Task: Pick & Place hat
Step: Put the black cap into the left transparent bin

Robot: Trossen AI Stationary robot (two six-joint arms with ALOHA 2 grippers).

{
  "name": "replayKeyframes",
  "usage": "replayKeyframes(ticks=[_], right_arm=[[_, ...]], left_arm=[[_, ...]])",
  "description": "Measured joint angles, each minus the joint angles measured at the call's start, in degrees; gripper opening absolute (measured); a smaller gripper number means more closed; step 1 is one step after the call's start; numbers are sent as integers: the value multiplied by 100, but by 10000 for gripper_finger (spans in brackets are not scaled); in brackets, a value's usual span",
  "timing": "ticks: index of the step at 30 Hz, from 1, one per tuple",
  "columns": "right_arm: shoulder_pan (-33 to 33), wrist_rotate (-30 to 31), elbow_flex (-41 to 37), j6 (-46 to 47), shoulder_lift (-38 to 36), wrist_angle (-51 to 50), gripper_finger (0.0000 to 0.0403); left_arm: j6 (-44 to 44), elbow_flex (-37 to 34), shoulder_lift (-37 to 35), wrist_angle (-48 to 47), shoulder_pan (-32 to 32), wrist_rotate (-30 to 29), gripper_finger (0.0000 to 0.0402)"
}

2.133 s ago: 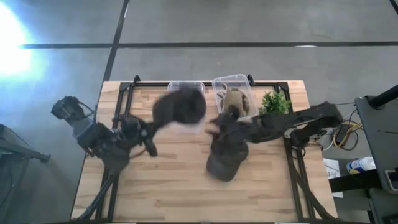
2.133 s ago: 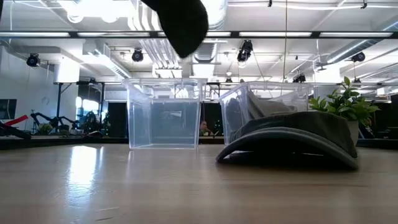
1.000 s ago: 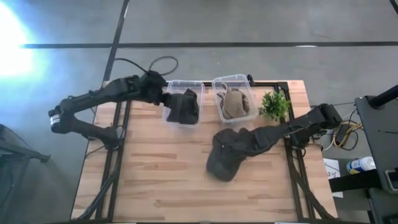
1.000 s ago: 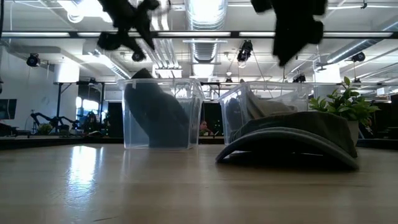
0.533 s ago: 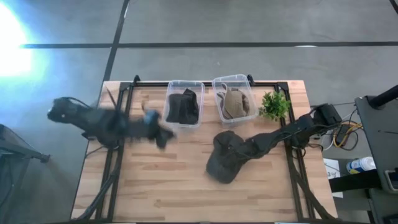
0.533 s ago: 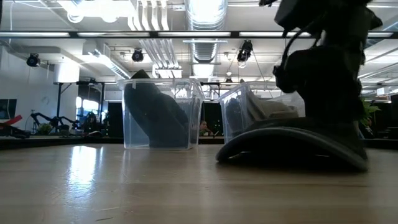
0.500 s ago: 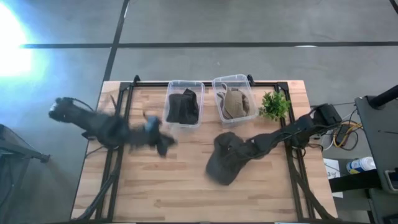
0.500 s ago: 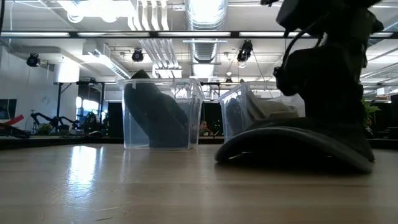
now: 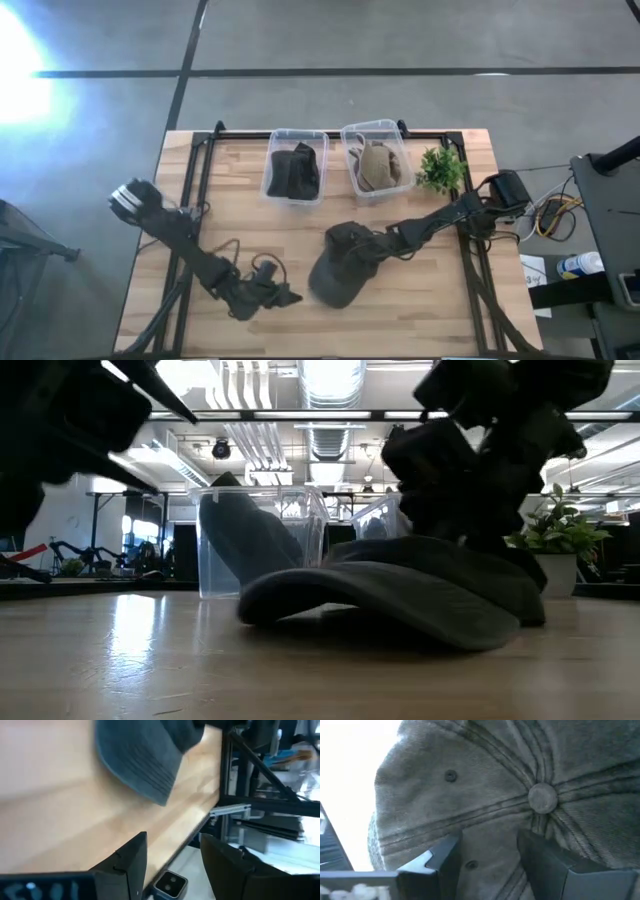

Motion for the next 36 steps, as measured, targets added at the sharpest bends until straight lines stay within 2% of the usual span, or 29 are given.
replayKeyframes(ticks=[4, 9, 12, 15, 21, 26, 30, 34, 36], right_arm=[[2, -143, 482, -70, 420, -14, 192], [26, -208, 1156, -390, 773, -313, 192], [26, -237, 1555, -683, 917, -772, 192], [39, -396, 1929, -941, 1077, -1183, 192], [277, -978, 2532, -1134, 1532, -1270, 192], [474, -1092, 3027, -1311, 1816, -1282, 192], [476, -1093, 3353, -1423, 1929, -1335, 192], [476, -1067, 3417, -1522, 1855, -1493, 192], [476, -1018, 3415, -1578, 1704, -1712, 192]], left_arm=[[-119, 272, 820, 789, 10, 287, 177], [-320, 768, 1568, 770, 3, 389, 177], [-392, 922, 1808, 786, 7, 146, 177], [-567, 931, 1867, 708, -1, -294, 177], [-568, 883, 1546, -238, -14, -1151, 177], [-465, 890, 1342, -708, 77, -1491, 174], [-105, 924, 1292, -685, 112, -1373, 135], [300, 940, 1066, -759, 113, -1142, 41], [387, 940, 823, -1159, 89, -1124, 15]])
